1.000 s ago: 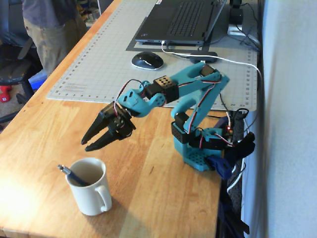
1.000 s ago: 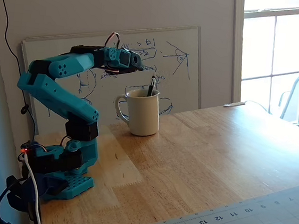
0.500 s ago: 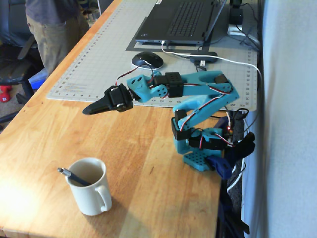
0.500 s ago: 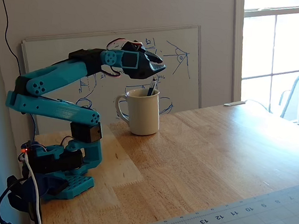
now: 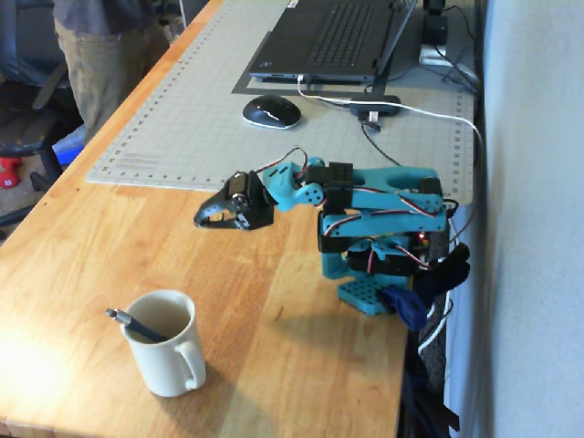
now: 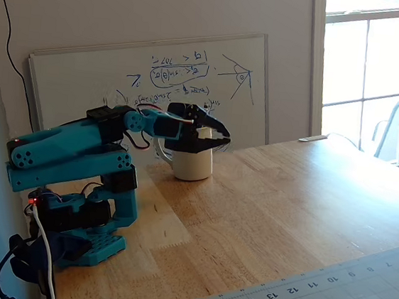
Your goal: Grasp a pen and put it in a mug.
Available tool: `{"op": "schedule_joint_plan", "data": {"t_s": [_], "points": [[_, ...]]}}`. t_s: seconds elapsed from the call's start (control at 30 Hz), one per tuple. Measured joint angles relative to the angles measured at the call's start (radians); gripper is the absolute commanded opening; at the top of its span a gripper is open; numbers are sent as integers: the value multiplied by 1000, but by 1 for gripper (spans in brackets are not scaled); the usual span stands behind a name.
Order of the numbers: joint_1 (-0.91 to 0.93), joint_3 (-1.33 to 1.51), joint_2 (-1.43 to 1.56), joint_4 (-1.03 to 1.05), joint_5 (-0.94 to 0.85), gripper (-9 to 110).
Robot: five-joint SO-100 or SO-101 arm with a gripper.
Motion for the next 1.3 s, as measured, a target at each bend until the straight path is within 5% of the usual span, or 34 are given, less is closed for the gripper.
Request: {"op": "schedule_joint_plan", "data": {"t_s": [0.6,1.0,1.3], "points": [[8,35,135,643,18,0],[8,35,135,755,272,1],[8,35,135,756,301,1]]}}
